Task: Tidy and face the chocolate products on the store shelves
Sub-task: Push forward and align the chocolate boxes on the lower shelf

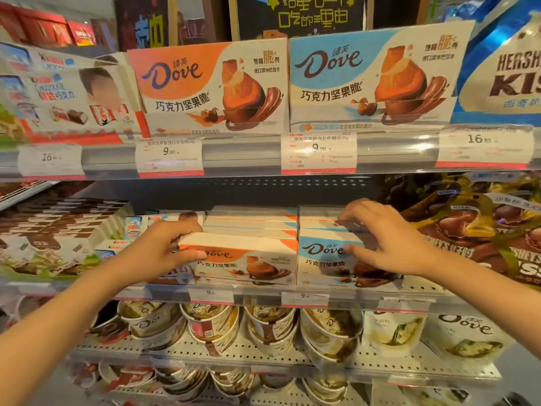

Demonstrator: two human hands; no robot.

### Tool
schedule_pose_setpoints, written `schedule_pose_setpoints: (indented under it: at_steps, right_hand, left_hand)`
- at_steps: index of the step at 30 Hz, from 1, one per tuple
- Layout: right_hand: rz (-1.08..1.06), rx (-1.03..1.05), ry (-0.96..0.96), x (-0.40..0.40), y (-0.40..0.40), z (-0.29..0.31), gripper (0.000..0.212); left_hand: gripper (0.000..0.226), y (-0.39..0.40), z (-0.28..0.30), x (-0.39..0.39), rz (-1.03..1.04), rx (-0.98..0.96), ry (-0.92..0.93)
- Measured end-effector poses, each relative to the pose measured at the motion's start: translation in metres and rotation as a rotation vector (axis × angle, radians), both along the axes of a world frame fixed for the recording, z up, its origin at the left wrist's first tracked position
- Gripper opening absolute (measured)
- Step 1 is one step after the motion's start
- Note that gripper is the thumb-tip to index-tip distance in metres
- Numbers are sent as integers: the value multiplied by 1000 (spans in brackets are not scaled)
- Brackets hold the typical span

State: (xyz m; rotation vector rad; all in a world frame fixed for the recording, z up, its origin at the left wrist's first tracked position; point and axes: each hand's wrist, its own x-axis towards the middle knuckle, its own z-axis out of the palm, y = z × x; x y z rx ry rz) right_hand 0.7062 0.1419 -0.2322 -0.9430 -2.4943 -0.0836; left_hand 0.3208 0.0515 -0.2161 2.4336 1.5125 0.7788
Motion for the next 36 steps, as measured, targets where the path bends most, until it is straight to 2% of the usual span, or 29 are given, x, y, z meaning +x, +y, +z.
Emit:
schedule_pose_setpoints:
  at_steps: [2,4,5,8,10,13,15,16,23,28,30,32,36]
  right_hand:
    - [54,-91,76,-23,-2,6,45]
    - [96,-161,120,-44,-1,12,34]
    - [103,-179,119,-54,1,14,30]
    - [88,-191,85,-80,7,18,24]
    - [45,-182,3,-93,15,19,22]
    - [-7,-223,-133,-107,28,21,23]
    - [-5,-272,-143,-114,31,24,22]
    - [-9,-289,-151,-116,30,26,22]
    - [-8,-312,-329,-130,34,36,24]
    - [-3,-409,-379,-136,36,38,23]
    - [-20,-479,-339,-135,34,41,25]
    - [-23,-535,-210,-133,30,47,29]
    - [-16,-610,129,-116,22,61,34]
  left_hand:
    - [16,2,-4,-1,19,33,7]
    - [24,5,-7,1,51,62,15]
    - [28,7,-9,3,59,72,32]
    - [19,18,-16,3,38,36,107]
    - [23,22,-19,1,66,65,197]
    - [51,21,-22,5,108,271,406]
    - [78,22,-25,11,129,263,436]
    - [84,23,-25,16,137,236,433]
    - [63,24,-29,19,119,71,234]
    - [57,24,-28,16,88,109,269]
    - [54,24,-26,17,91,209,347]
    - [54,22,-23,20,124,263,401]
    - [65,20,-23,21,116,198,452]
